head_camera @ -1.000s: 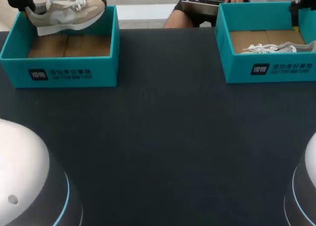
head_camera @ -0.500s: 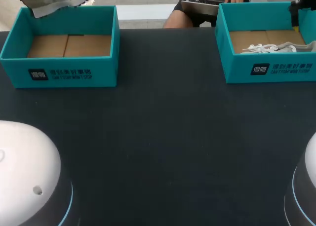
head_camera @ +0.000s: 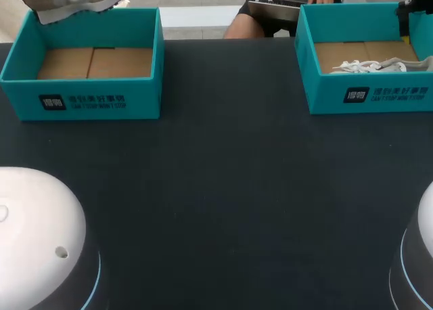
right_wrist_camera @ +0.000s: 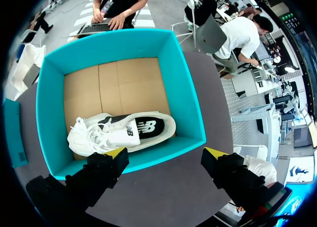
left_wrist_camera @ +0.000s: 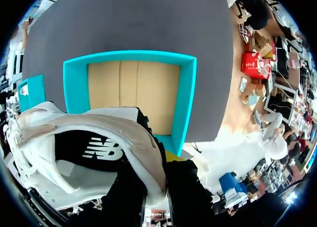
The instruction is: Take the shoe out of the shoebox, open the shoe tongue, remove and reinsert the insole, then place the shoe into the shoebox
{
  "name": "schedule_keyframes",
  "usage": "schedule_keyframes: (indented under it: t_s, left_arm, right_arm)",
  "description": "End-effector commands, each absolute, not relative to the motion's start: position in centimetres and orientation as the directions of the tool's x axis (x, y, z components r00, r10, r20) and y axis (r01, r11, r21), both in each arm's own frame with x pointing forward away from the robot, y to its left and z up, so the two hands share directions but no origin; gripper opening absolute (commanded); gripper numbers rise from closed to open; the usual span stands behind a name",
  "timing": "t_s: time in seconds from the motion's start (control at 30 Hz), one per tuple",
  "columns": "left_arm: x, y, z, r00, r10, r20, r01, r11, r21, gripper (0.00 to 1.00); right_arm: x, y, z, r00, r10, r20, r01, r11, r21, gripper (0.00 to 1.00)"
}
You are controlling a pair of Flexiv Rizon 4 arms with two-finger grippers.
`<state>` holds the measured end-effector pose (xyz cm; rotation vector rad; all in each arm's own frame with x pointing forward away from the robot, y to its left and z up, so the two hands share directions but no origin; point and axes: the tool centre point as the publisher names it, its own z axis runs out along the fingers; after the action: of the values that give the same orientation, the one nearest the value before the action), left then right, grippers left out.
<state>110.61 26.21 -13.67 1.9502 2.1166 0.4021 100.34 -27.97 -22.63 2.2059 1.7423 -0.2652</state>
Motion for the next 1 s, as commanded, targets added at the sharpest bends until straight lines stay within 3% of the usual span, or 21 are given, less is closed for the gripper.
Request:
schedule_keyframes:
  t_s: [0.03,0.2,0.43,1.0]
  left_arm:
    - [107.2,24.5,-12.5,-0.09,0.995,0.033,0.946,0.075,0.316,0.0]
    - [103.9,23.9,-12.2,-0.123,0.987,0.1,0.972,0.1,0.211,0.0]
    - [99.5,21.0,-13.0,-0.118,0.982,0.15,0.981,0.093,0.168,0.0]
    - [90.1,7.8,-18.0,0.126,0.962,0.241,0.987,-0.147,0.069,0.0]
  right_arm:
    - [100.3,-28.0,-22.6,0.24,0.911,-0.335,0.969,-0.207,0.133,1.0]
    - [100.3,-28.0,-22.6,0.24,0.911,-0.335,0.969,-0.207,0.133,1.0]
    - [100.3,-28.0,-22.6,0.24,0.911,-0.335,0.969,-0.207,0.133,1.0]
    - [100.3,-28.0,-22.6,0.24,0.911,-0.335,0.969,-0.207,0.133,1.0]
